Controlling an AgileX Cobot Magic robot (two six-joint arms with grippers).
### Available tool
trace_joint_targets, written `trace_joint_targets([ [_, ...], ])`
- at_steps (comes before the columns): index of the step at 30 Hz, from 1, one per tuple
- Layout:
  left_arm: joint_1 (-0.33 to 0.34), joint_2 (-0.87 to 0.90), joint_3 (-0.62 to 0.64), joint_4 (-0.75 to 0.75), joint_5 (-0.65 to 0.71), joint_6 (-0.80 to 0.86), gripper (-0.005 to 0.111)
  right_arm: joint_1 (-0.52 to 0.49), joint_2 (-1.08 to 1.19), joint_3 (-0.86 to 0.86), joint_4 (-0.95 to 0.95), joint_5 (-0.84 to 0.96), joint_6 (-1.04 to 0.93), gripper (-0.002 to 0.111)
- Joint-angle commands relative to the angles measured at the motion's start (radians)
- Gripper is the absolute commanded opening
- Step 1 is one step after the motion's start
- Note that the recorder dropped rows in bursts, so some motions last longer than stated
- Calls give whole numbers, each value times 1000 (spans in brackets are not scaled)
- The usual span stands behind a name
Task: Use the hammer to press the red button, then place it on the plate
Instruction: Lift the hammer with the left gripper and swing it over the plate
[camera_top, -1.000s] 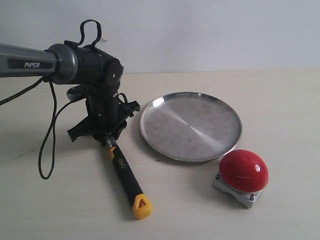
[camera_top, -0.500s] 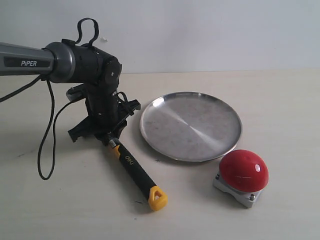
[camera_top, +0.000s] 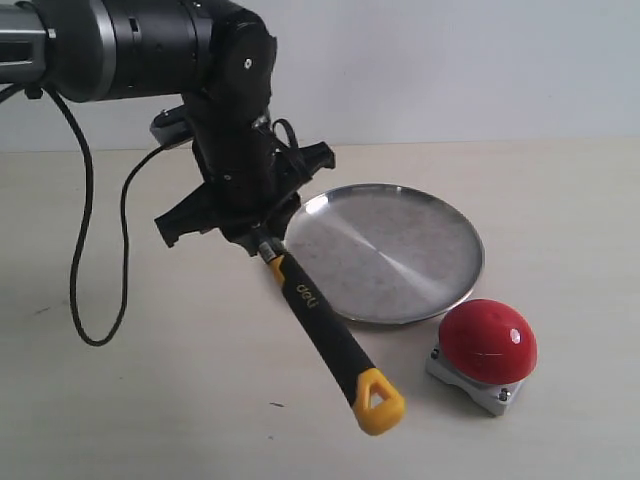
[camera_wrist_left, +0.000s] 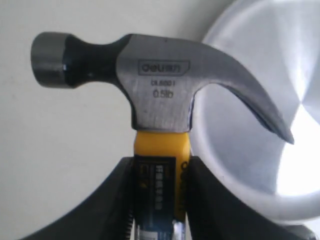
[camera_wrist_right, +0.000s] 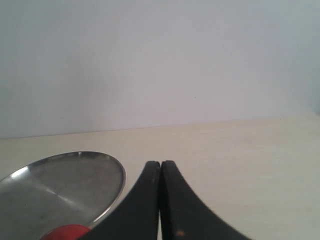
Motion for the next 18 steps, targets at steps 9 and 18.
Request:
trace_joint_targets([
  [9, -202, -187, 135, 10, -102, -198, 0, -6, -7, 4, -7, -9, 1, 0],
  [18, -240, -260, 190, 9, -157, -291, 0, -6, -7, 4, -7, -9, 1, 0],
])
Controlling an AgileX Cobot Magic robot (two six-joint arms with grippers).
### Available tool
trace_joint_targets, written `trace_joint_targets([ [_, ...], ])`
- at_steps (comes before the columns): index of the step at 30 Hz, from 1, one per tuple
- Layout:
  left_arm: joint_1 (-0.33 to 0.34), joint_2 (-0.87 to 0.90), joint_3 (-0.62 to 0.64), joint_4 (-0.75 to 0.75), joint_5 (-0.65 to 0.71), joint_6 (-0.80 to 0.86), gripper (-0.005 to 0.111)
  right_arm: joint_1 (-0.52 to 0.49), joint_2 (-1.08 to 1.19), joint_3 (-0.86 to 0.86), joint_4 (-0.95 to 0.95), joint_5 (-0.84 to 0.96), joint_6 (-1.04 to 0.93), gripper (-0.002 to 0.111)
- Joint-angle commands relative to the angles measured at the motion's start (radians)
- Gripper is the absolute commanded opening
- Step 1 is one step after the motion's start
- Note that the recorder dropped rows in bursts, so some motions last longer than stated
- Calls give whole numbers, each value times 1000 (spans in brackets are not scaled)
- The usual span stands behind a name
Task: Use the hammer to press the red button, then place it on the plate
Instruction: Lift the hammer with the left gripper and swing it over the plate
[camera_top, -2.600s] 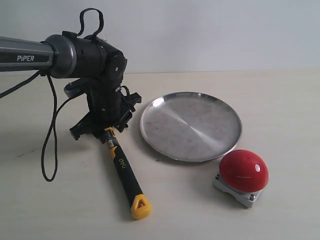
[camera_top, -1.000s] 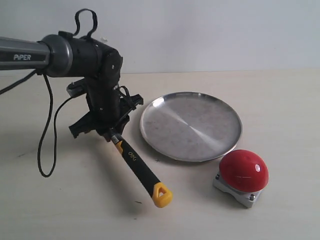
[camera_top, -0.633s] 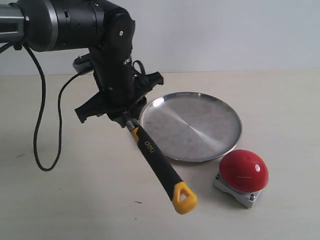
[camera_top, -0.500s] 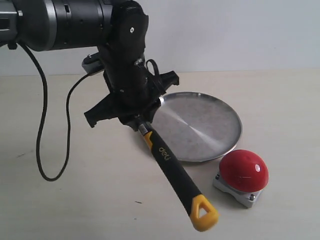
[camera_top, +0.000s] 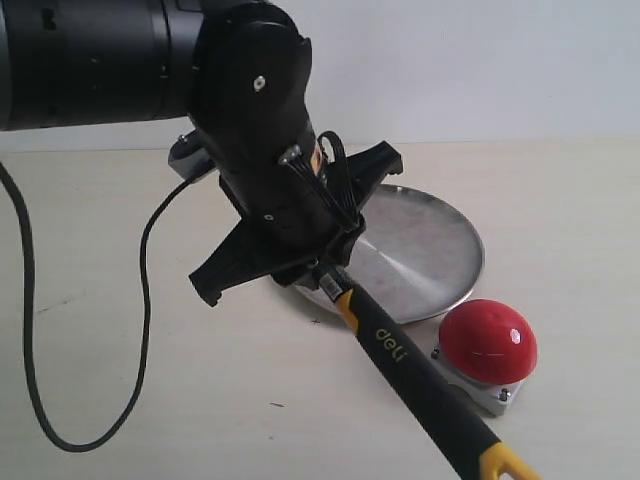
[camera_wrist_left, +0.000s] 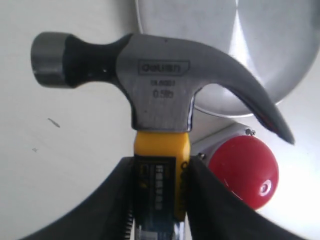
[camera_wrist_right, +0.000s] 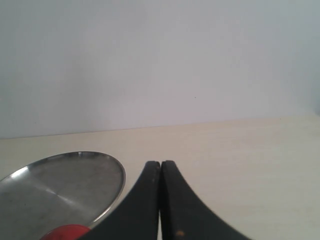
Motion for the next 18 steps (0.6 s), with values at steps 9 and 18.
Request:
trace_joint_targets([
  [9, -33, -98, 11, -4, -70, -38, 0, -6, -7, 4, -2, -9, 1, 0],
  [18, -33, -343, 257, 38, -217, -116, 0, -6, -7, 4, -6, -9, 1, 0],
])
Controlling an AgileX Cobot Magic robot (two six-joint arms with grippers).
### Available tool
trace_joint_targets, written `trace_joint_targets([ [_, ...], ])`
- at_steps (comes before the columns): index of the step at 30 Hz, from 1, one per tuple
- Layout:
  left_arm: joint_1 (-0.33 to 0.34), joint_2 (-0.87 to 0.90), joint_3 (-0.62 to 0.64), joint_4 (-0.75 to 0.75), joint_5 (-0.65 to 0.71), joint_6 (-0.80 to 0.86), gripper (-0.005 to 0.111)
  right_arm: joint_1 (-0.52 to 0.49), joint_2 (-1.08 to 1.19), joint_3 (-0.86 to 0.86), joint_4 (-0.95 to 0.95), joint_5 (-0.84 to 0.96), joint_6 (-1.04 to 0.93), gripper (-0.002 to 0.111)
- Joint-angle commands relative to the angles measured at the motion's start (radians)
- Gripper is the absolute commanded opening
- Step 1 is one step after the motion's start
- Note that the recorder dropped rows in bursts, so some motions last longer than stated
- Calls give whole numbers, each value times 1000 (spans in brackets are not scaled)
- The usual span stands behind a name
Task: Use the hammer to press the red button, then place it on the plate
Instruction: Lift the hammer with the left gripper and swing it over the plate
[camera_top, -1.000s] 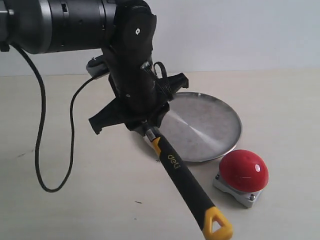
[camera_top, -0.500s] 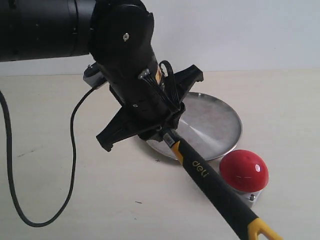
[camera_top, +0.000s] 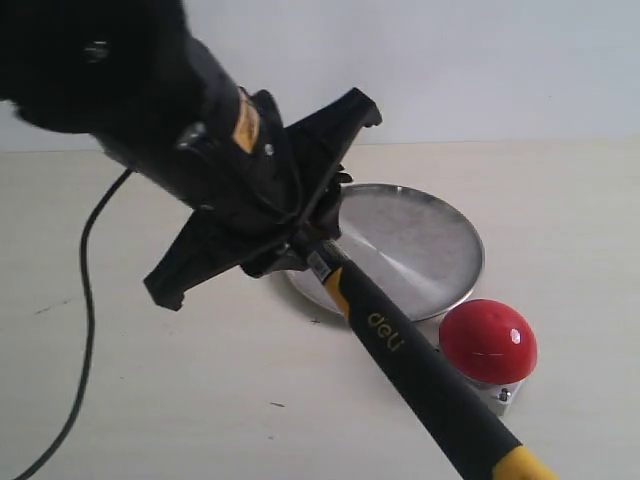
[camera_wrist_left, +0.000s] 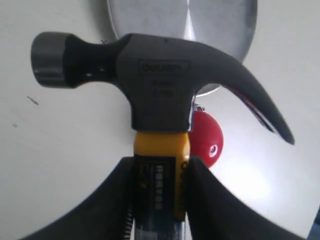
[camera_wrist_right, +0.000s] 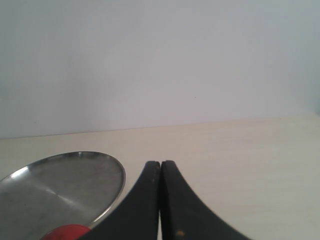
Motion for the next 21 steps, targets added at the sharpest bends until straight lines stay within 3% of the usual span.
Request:
trace_joint_targets([
  [1, -2, -169, 158, 34, -168, -59, 0, -6, -7, 4, -6, -9, 1, 0],
  [4, -2, -234, 304, 34, -384, -77, 0, -6, -7, 4, -6, -9, 1, 0],
  [7, 1, -252, 445, 36, -772, -126, 0, -6, -7, 4, -6, -9, 1, 0],
  [8, 1, -252, 460, 36, -817, -135, 0, -6, -7, 4, -6, -9, 1, 0],
  [21, 1, -252, 459, 36, -805, -133, 0, -6, -7, 4, -7, -9, 1, 0],
])
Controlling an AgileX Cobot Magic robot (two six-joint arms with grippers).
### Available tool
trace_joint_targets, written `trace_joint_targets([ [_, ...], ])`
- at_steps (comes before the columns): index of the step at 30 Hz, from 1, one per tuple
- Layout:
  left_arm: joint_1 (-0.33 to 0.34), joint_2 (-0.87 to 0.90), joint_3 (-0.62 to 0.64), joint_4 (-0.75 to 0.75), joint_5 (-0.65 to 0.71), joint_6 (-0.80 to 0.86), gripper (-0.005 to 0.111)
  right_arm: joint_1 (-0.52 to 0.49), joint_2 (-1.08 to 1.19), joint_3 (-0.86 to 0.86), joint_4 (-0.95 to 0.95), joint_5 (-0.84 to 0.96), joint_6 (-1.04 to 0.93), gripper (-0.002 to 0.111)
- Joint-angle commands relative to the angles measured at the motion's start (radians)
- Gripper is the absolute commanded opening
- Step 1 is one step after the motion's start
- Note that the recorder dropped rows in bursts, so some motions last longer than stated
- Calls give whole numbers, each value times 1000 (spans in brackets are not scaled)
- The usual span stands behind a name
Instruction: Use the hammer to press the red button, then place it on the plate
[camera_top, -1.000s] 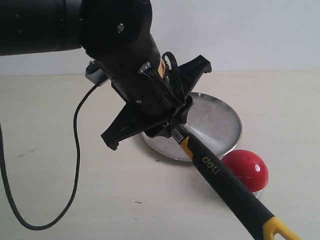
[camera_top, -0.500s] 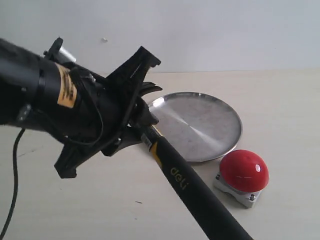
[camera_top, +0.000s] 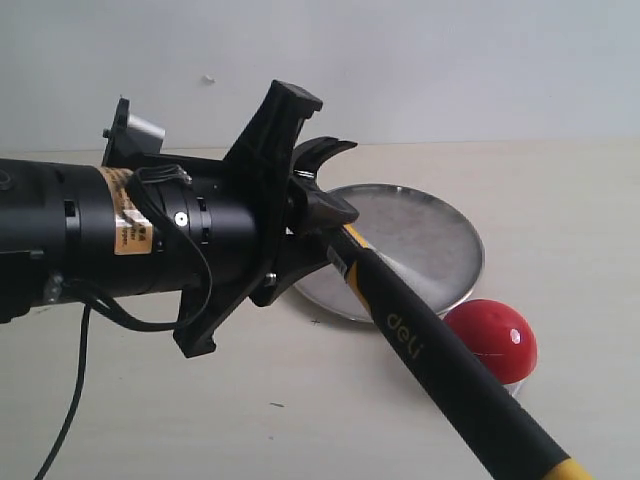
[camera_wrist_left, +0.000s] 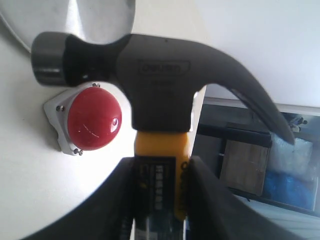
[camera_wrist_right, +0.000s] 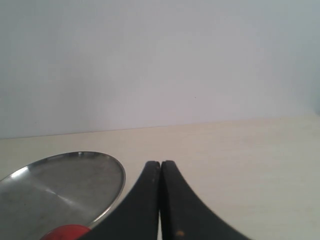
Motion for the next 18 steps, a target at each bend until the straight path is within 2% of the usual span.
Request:
trace_joint_targets([
  [1, 1, -20, -7, 13, -53, -4, 0, -6, -7, 4, -7, -9, 1, 0],
  [7, 3, -20, -7, 16, -59, -2, 0, -6, -7, 4, -7, -9, 1, 0],
  [18, 10, -20, -7, 23, -37, 180, 0, -6, -7, 4, -5, -9, 1, 0],
])
